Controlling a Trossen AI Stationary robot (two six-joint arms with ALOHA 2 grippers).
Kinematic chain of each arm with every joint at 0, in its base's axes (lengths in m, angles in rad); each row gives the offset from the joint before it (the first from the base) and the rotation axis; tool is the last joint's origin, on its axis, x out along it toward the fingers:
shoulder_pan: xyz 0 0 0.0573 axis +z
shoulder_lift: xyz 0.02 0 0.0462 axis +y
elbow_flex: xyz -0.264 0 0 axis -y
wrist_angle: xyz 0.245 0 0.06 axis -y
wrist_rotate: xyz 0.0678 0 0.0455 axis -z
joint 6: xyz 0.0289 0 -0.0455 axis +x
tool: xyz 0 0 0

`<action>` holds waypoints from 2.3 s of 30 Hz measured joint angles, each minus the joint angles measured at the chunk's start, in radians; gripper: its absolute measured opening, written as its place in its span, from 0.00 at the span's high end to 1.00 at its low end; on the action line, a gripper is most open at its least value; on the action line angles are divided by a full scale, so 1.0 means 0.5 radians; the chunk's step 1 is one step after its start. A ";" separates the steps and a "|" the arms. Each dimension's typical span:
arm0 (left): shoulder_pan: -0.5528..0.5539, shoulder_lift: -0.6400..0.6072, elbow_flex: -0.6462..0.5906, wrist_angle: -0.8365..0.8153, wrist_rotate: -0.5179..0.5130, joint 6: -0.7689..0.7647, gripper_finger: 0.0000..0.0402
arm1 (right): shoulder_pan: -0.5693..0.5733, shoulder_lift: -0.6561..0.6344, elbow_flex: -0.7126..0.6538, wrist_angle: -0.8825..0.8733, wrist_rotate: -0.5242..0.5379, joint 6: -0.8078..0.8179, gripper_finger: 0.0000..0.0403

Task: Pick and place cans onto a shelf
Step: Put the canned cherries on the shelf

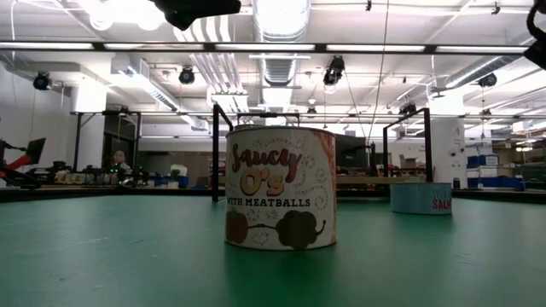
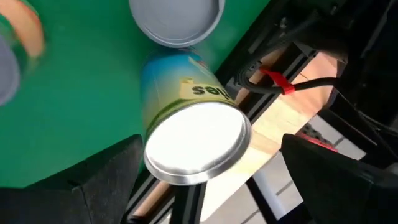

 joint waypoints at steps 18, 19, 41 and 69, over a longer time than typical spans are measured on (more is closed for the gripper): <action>0.000 0.000 -0.001 0.000 0.001 -0.006 0.98 | 0.055 -0.001 -0.310 0.475 -0.006 -0.103 0.08; 0.000 0.000 -0.001 0.000 0.000 -0.006 0.98 | 0.055 -0.001 -0.310 0.497 -0.003 -0.111 0.08; 0.000 0.000 -0.002 0.003 0.001 -0.024 0.98 | 0.039 -0.008 0.152 0.584 0.171 -0.007 0.28; 0.002 -0.006 0.063 -0.150 -0.008 0.168 0.98 | -1.803 1.061 1.614 0.265 0.629 -2.064 0.29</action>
